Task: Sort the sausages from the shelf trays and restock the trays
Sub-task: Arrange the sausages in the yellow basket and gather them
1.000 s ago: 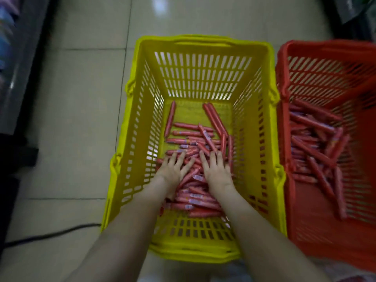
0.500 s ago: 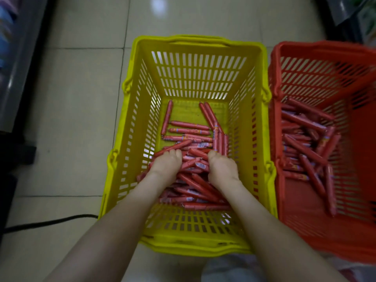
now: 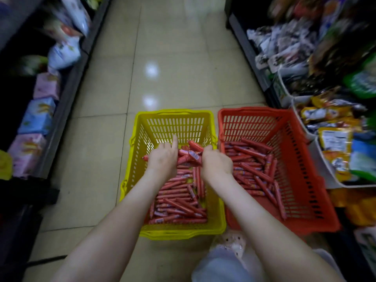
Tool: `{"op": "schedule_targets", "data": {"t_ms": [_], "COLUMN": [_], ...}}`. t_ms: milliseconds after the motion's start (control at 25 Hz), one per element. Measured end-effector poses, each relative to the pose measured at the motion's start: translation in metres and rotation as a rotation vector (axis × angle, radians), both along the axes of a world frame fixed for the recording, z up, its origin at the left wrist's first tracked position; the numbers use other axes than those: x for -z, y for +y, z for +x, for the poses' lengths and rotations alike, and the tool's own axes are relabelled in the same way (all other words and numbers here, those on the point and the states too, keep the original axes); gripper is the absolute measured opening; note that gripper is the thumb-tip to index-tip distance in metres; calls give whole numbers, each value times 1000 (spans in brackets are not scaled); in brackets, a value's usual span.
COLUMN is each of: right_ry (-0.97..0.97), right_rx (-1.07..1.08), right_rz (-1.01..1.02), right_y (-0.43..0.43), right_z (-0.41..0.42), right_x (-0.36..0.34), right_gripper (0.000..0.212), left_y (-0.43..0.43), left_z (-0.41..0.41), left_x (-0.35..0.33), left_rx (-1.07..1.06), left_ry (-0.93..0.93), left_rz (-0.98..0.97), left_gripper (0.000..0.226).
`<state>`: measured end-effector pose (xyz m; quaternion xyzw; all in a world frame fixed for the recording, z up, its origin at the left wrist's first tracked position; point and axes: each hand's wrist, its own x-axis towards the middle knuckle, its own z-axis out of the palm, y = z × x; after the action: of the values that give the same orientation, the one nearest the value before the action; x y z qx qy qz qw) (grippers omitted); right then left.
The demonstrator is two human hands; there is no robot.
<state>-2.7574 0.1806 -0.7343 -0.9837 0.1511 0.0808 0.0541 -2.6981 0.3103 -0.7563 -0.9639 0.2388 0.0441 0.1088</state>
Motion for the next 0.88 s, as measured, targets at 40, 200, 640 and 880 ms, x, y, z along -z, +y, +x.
{"op": "schedule_targets", "data": {"t_ms": [40,200,640,880], "right_ry": [-42,-145,-175,-195], "right_rx": [23,147,709,998], "right_rz": [-21,-25,-22,115], "right_y": [-8,-55,-165,-156], "right_z": [-9,-64,-387,-526], "right_x": [-17,-87,-180,-180], "right_gripper": [29,40,44,43], "left_y": [-9,-61,-224,-255], "left_z": [-7,-39,-280,-399], "left_x": [-19,-94,-197,-197], "left_rx": [16,154,1016,1147], "left_ry": [-22,-163,-355,-286], "left_rz": [-16,-52,-184,-196], "left_gripper": [98,91,49,64]}}
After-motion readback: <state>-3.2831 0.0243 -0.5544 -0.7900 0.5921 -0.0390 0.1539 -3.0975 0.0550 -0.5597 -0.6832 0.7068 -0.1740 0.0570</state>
